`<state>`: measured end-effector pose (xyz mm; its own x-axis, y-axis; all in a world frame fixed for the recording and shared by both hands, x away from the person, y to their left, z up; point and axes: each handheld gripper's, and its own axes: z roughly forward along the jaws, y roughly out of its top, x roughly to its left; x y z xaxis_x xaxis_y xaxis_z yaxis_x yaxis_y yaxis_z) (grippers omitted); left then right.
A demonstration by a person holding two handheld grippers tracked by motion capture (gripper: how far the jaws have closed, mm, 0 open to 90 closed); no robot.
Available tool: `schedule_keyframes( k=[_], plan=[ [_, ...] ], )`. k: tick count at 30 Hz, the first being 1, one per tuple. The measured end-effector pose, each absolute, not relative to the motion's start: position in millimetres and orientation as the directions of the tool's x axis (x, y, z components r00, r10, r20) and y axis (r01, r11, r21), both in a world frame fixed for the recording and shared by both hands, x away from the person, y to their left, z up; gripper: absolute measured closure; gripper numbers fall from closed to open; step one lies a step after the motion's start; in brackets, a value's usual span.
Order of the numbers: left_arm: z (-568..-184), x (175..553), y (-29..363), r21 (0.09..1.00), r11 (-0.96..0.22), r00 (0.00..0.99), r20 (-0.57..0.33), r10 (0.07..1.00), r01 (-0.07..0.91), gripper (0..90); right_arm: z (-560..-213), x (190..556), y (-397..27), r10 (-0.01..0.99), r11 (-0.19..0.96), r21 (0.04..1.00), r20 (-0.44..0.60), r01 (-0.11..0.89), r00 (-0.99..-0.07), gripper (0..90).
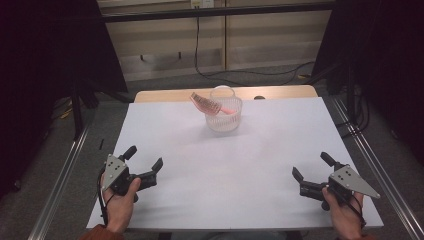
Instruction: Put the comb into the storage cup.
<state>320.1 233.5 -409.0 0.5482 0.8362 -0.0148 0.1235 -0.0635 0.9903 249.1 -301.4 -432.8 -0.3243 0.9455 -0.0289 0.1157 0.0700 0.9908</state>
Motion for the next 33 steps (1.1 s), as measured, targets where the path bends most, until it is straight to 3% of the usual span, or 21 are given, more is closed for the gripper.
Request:
schedule_keyframes(
  k=[18,33],
  plan=[
    [-416.6,295.5,246.9,0.987,-0.087,0.535,0.003,0.845,0.131,2.5,-431.8,246.9,-302.3,0.949,0.065,0.992,-0.027,0.112,-0.315,0.0],
    [-415.5,300.3,246.7,0.989,-0.061,0.520,-0.017,0.854,0.133,2.4,-432.0,246.1,-303.6,0.949,0.062,0.992,-0.024,0.109,-0.314,0.0]
  ],
)
